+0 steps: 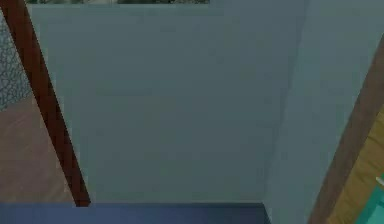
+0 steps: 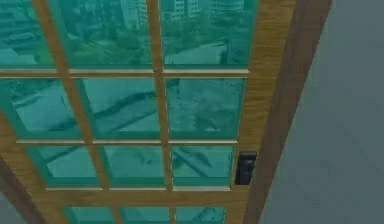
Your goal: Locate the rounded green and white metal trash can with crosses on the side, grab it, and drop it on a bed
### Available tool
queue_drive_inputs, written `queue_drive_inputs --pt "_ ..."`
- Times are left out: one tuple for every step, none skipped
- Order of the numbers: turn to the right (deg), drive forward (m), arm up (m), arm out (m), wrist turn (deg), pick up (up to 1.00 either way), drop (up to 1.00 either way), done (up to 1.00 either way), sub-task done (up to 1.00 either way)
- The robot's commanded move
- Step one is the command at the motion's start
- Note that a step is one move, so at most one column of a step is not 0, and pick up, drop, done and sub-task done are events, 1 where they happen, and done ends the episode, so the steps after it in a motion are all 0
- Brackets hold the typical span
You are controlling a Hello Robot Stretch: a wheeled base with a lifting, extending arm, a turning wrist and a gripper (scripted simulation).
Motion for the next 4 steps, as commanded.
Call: queue_drive_inputs --pt "-45.0 0.00 0.00 0.00 0.0 0.00 0.00 0.00 0.00" --pt "-45.0 0.00 0.00 0.00 0.0 0.00 0.00 0.00 0.00" --pt "-24.0 0.00 0.00 0.00 0.0 0.00 0.00 0.00 0.00" --pt "0.0 1.00 0.00 0.00 0.0 0.00 0.00 0.00 0.00"
